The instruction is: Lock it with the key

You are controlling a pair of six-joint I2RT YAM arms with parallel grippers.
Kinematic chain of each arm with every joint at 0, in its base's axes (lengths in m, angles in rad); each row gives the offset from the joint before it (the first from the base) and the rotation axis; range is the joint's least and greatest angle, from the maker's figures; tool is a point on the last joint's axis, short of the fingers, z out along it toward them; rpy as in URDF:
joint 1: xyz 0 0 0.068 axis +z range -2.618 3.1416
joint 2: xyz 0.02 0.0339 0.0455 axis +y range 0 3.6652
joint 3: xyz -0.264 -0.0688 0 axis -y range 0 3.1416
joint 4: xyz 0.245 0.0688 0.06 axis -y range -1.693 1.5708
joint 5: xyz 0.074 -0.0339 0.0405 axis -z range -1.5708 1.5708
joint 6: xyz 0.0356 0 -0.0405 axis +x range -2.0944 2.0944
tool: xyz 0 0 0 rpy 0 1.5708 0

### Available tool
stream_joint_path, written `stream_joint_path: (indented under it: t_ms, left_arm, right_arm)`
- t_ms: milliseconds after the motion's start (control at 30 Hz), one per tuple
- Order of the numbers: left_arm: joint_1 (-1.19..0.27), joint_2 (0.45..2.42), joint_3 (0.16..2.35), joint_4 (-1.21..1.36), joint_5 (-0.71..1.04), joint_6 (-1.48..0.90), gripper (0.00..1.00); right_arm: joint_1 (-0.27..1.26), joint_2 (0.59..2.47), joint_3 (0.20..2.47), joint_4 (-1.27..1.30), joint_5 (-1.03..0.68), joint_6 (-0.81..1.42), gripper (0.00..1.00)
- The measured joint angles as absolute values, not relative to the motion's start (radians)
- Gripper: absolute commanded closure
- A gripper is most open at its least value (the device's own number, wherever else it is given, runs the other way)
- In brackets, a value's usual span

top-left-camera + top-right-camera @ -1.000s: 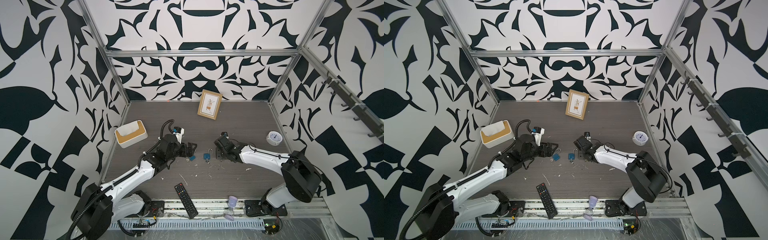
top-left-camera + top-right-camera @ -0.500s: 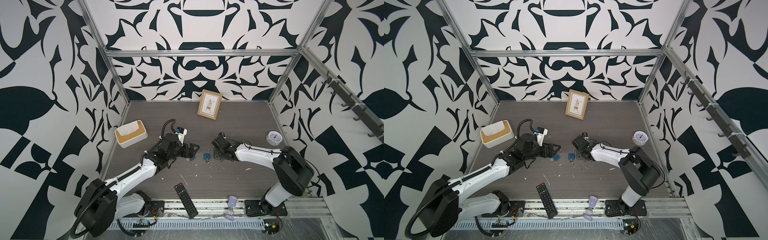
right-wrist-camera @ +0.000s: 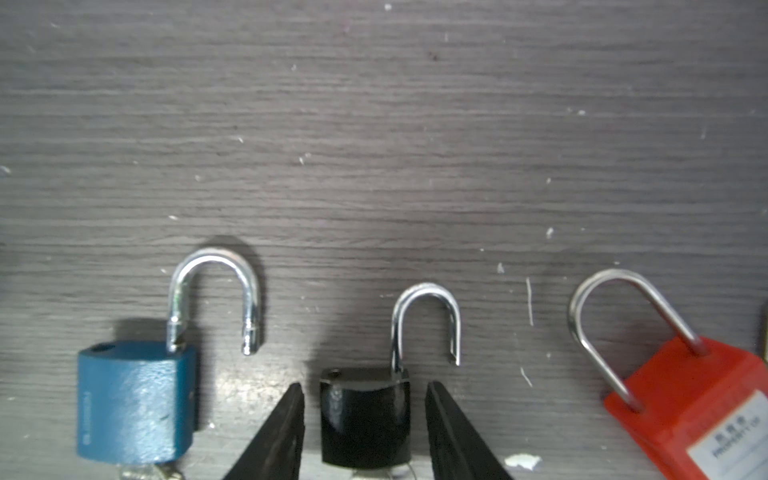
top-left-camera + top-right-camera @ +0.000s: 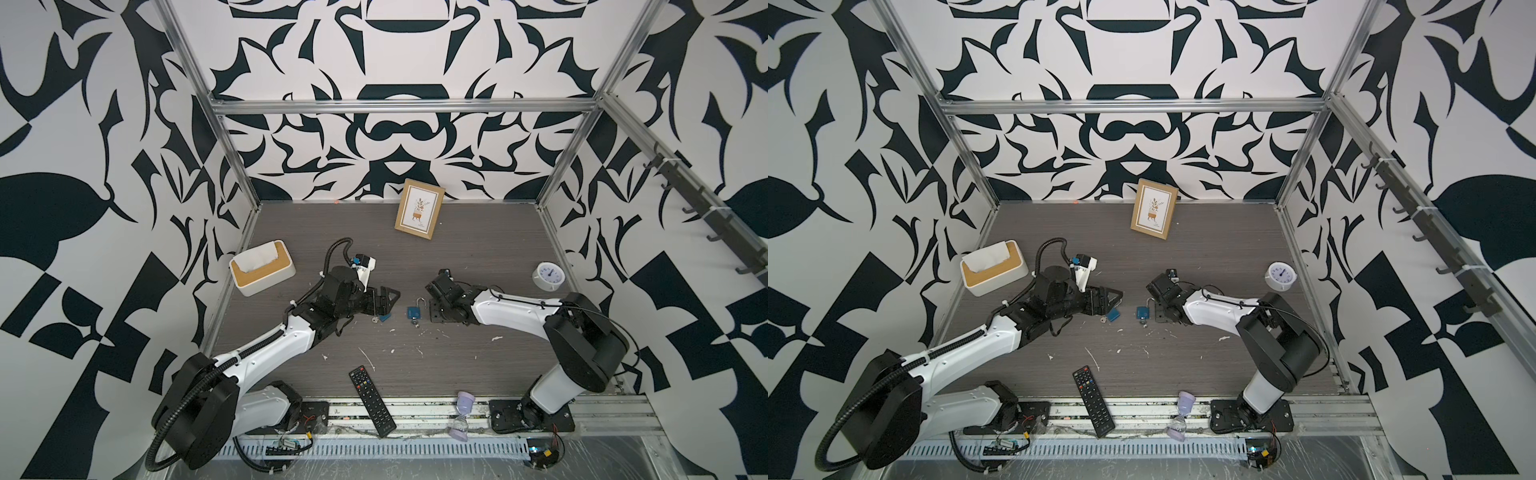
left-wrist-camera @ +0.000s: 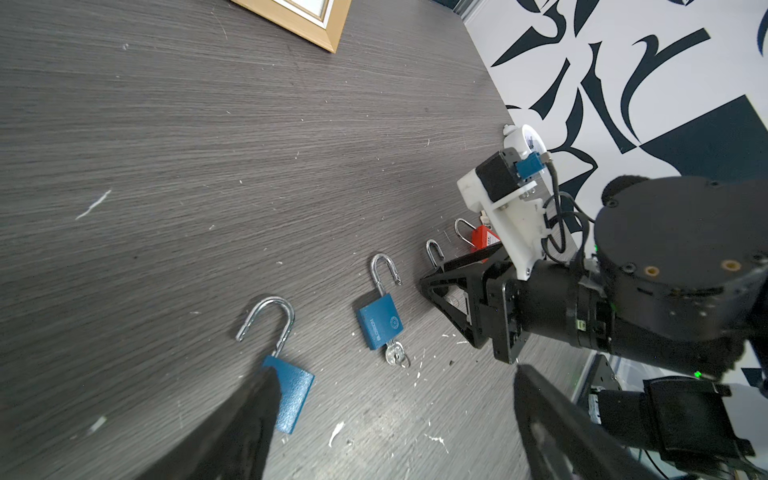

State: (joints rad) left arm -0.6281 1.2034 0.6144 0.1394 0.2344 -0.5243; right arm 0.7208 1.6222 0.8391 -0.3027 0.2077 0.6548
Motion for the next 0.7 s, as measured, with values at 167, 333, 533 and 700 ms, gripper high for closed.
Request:
stream_joint_path:
  t_ms: [167, 333, 533, 700]
  left_arm:
    - [-0.627, 1.218, 0.614, 0.147, 0.237, -0.525, 0.10]
    - [-0.627, 1.221, 0.614, 0.151, 0.241, -0.525, 0.09]
    - [-0.624, 1.225, 0.614, 0.153, 0.244, -0.525, 0.10]
    - [-0.616, 1.240, 0.614, 0.153, 0.245, -0.527, 0.10]
  right_arm:
    - [0.720, 1.622, 0.831, -0.302, 0.202, 0.655, 0.53]
    - [0.720, 1.622, 0.830, -0.302, 0.202, 0.654, 0.55]
    - [0.720, 1.622, 0.830, -0.302, 0.201, 0.654, 0.59]
    - [0.720, 1.622, 0.830, -0.301, 0.199, 0.653, 0.63]
